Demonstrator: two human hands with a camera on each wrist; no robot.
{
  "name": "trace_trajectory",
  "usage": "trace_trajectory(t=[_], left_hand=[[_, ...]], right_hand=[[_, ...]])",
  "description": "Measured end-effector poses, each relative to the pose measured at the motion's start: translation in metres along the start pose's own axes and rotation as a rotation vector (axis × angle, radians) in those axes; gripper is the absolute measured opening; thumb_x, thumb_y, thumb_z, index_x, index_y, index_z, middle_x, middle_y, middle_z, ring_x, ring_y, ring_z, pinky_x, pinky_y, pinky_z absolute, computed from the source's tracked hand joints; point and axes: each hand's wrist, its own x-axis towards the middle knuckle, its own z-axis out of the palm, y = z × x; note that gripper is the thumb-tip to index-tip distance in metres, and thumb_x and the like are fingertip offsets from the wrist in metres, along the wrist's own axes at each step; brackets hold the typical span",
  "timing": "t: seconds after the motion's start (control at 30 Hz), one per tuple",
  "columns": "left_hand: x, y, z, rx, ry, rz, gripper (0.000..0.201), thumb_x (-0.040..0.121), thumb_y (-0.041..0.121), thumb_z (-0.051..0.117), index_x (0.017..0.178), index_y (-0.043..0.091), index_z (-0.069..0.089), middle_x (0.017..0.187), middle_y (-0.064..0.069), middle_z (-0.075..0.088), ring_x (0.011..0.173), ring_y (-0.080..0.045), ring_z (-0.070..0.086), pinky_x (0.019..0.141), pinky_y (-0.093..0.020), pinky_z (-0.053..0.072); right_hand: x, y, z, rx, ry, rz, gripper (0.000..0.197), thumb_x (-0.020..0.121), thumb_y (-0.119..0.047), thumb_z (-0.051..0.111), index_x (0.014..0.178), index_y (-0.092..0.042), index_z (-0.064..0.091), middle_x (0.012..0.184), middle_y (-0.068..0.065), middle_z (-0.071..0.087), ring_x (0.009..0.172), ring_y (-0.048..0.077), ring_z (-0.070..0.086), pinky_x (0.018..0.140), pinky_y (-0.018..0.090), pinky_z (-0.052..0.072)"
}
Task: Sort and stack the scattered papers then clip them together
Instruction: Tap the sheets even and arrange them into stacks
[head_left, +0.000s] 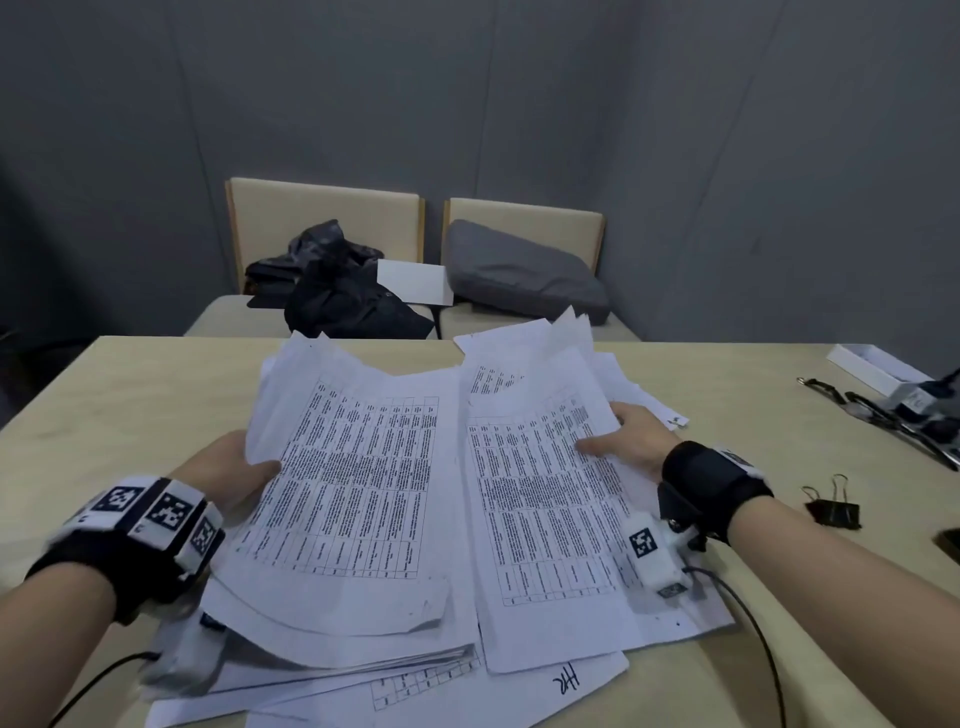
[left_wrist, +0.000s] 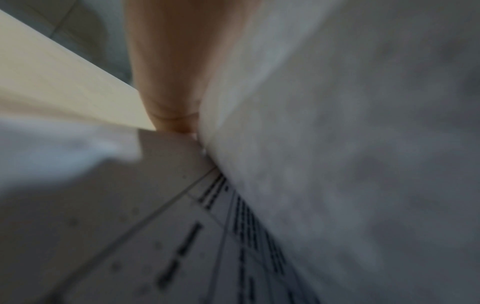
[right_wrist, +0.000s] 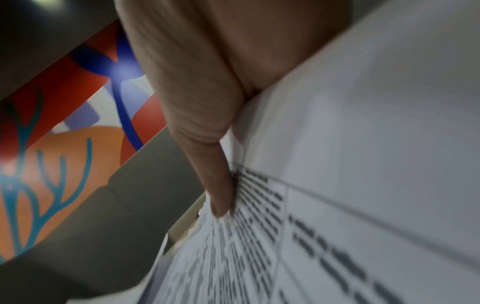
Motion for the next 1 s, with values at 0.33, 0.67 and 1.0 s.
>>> trace_trajectory(t=[0.33, 0.67, 1.0], left_hand=[[-0.001, 0.000, 0.001, -0.004, -0.011, 0.009, 0.041, 0.096, 0.017, 0.052, 0.132, -0.002, 0.047, 0.101, -0.011, 0.058, 0.071, -0.014, 0.053, 0.054, -0.018, 0.036], [0.004, -0.003, 0.002, -0.044, -0.003, -0.011, 0.038, 0.096, 0.017, 0.052, 0.129, 0.000, 0.049, 0.092, -0.010, 0.063, 0.067, -0.016, 0.056, 0.051, -0.020, 0.040], [-0.003, -0.005, -0.004, -0.087, -0.010, -0.006, 0.034, 0.097, 0.025, 0.044, 0.122, 0.006, 0.057, 0.107, -0.016, 0.067, 0.093, -0.031, 0.063, 0.080, -0.035, 0.048]], right_hand=[[0.002, -0.001, -0.035, 0.145, 0.316, 0.080, 0.042, 0.086, -0.013, 0.071, 0.123, 0.004, 0.060, 0.119, 0.009, 0.063, 0.111, 0.032, 0.062, 0.098, 0.039, 0.047], [-0.013, -0.039, -0.045, 0.507, 0.441, -0.010, 0.051, 0.089, -0.033, 0.067, 0.122, 0.005, 0.059, 0.109, 0.007, 0.063, 0.098, 0.022, 0.059, 0.088, 0.033, 0.047], [-0.027, -0.039, 0.094, 0.000, -0.230, -0.002, 0.023, 0.088, -0.029, 0.067, 0.083, -0.009, 0.057, 0.081, 0.012, 0.052, 0.071, 0.023, 0.051, 0.060, 0.029, 0.038]])
